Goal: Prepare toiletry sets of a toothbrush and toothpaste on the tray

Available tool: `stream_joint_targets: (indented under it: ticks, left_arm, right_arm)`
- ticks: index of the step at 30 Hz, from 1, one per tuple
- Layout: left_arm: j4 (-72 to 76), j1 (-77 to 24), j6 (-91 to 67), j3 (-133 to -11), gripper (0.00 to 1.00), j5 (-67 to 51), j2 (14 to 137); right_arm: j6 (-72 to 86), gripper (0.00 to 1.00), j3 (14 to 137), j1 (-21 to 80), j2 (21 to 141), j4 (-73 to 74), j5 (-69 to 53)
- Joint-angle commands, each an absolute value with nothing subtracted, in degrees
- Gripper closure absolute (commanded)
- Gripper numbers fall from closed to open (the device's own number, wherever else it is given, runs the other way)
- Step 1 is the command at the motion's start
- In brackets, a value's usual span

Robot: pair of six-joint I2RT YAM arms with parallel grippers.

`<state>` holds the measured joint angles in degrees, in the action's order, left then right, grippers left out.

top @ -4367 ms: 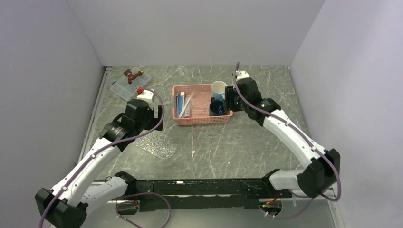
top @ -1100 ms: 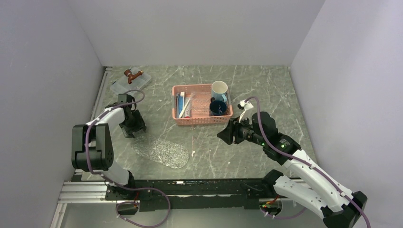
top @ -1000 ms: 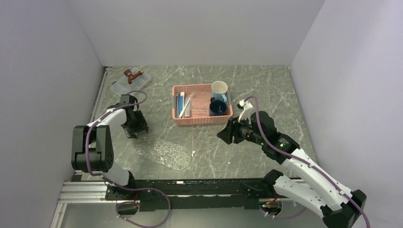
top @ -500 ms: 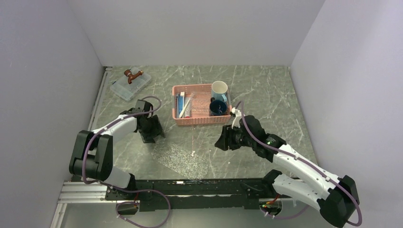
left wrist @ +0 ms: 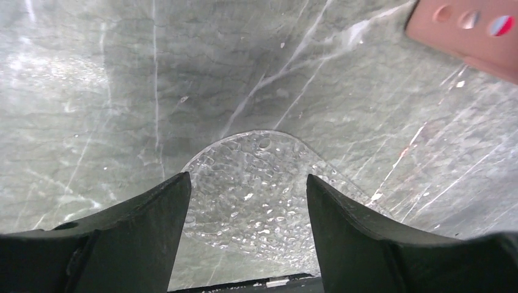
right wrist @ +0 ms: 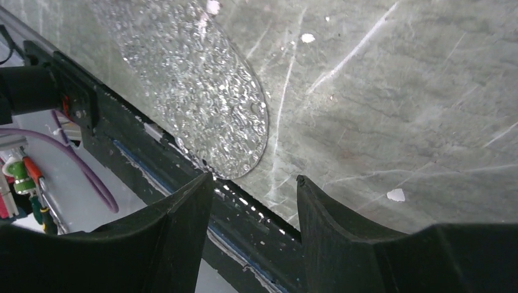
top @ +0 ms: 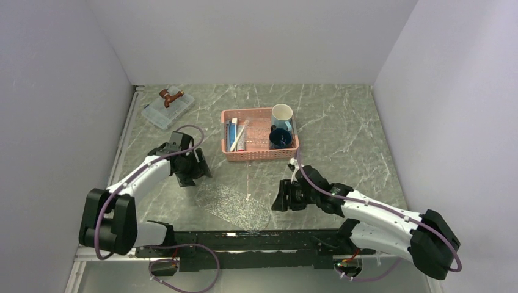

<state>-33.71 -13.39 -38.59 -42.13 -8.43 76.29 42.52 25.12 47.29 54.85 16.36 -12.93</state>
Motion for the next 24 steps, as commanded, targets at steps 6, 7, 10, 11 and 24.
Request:
stream_joint_targets:
  ticks: [6,7,10,11,24]
  left_arm:
    - [-34.4,-13.6,-36.7,-44.7,0.21,-3.8,70.3]
    - [-34.3,-13.6,-36.3,-44.7,0.21,-3.5,70.7]
    - [-33.9,-13.6,-35.2,-44.4,0.2,-2.9,72.0]
    - [-33.4,-13.6,-35.2,-44.1,0.2,-2.8,72.4]
    - [-27.0,-13.6,-33.8,-40.2,0.2,-5.0,76.8]
  right_arm:
    - [53.1,0.4,22.0,50.6,58.6,6.1,-9.9]
    - [53.9,0.4,21.7,50.8,58.9,5.6,-9.7]
    - [56.2,0.39,20.9,51.4,59.7,4.1,-9.2]
    - [56.9,0.39,20.6,51.6,59.9,3.5,-9.0]
    - [62.9,0.38,17.9,53.4,65.4,-3.2,-9.5]
